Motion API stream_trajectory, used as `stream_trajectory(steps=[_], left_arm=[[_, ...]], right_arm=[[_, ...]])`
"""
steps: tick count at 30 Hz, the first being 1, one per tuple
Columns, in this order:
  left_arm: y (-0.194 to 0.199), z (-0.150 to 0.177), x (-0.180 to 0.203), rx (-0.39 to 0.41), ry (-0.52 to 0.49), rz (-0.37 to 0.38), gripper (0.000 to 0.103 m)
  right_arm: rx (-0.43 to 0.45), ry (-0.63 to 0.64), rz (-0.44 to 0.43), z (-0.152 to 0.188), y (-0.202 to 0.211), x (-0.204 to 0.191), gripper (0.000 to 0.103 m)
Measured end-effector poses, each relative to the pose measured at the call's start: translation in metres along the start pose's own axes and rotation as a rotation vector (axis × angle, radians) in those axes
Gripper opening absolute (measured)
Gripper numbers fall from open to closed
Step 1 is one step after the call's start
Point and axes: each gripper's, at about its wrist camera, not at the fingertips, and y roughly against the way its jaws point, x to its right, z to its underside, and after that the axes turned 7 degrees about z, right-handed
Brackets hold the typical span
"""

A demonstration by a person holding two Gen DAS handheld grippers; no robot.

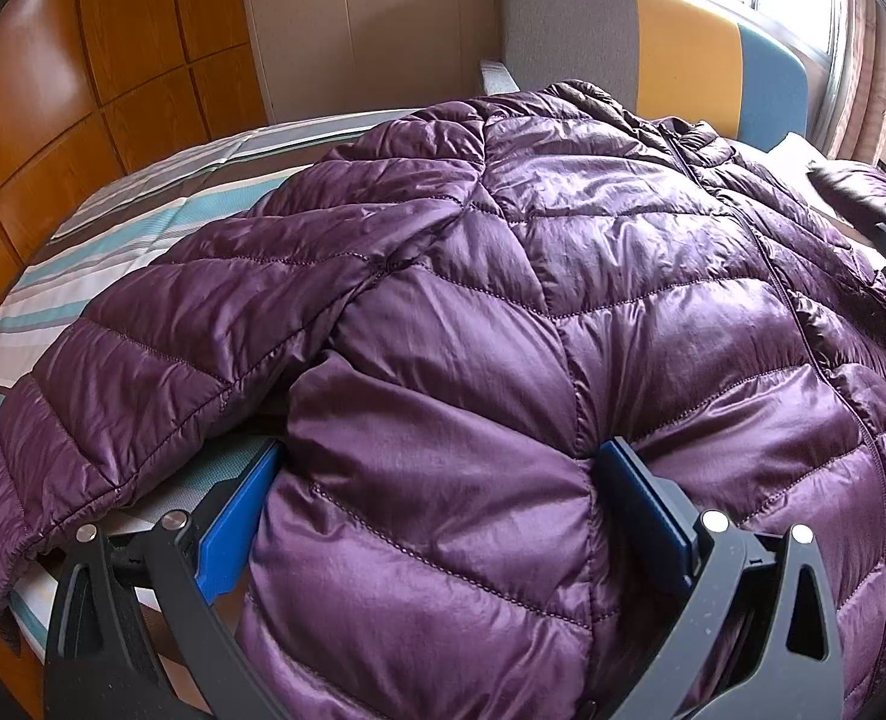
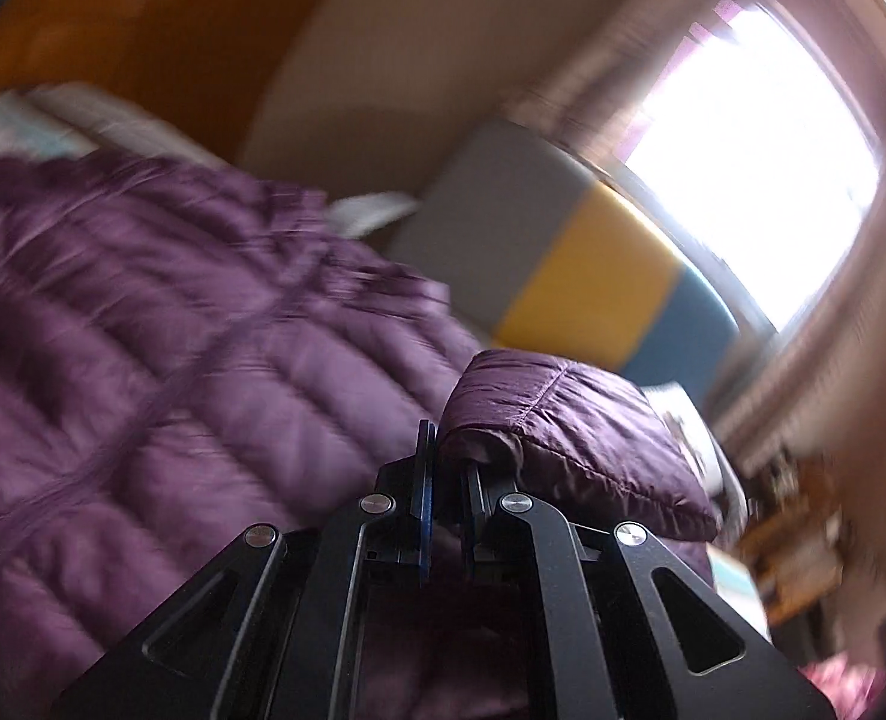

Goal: Fold large clothes
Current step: 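Lift the sleeve with the right tool and fold it across the jacket body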

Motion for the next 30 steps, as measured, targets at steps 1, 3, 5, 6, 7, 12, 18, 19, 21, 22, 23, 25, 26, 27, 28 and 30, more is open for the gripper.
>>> stream_trajectory(steps=[1,3,5,6,7,12,18,19,21,22,23,25,26,27,28,30], left_arm=[[0.000,0.000,0.000,0.000,0.000,0.000,0.101],[-0.001,0.000,0.000,0.000,0.000,0.000,0.101],[0.000,0.000,0.000,0.001,-0.001,-0.001,0.101],[-0.001,0.000,0.001,0.001,-0.001,-0.001,0.101],[0.000,0.000,0.000,0.001,0.000,0.000,0.101],[0.000,0.000,0.000,0.001,0.000,-0.001,0.101],[-0.001,-0.001,0.001,0.001,-0.001,-0.002,0.101],[0.000,0.000,0.000,0.000,-0.001,-0.002,0.101],[0.000,-0.001,0.001,-0.002,-0.002,-0.005,0.101],[0.000,0.000,0.001,-0.001,-0.003,-0.007,0.101],[0.000,-0.001,0.001,-0.004,-0.005,-0.013,0.101],[0.002,-0.004,0.004,-0.008,-0.014,-0.034,0.101],[0.005,-0.006,0.007,-0.001,-0.023,-0.049,0.101],[0.010,-0.008,0.011,0.011,-0.032,-0.056,0.101],[0.017,-0.011,0.017,0.038,-0.046,-0.049,0.101],[0.034,-0.021,0.035,0.102,-0.075,-0.021,0.101]], right_arm=[[0.015,0.052,-0.025,-0.001,0.004,-0.012,0.007],[0.032,0.136,-0.076,0.000,0.008,-0.032,0.007],[0.044,0.242,-0.091,0.007,0.013,-0.055,0.007],[0.045,0.286,-0.102,0.009,0.015,-0.065,0.009],[0.059,0.321,-0.082,0.011,0.018,-0.070,0.009],[0.066,0.326,-0.069,0.015,0.028,-0.070,0.010],[-0.021,0.111,-0.154,0.004,0.037,-0.021,0.085],[-0.036,0.059,-0.197,0.005,0.040,-0.011,0.085],[-0.074,-0.065,-0.236,0.012,0.046,0.012,0.085],[-0.085,-0.123,-0.222,0.019,0.049,0.022,0.085],[-0.095,-0.172,-0.212,0.025,0.050,0.031,0.085],[-0.120,-0.330,-0.159,0.041,0.050,0.058,0.085],[-0.139,-0.412,-0.101,0.051,0.050,0.072,0.085],[-0.170,-0.487,-0.035,0.061,0.047,0.085,0.085],[-0.200,-0.540,0.010,0.068,0.044,0.095,0.085],[-0.308,-0.661,0.123,0.087,0.032,0.116,0.085]])
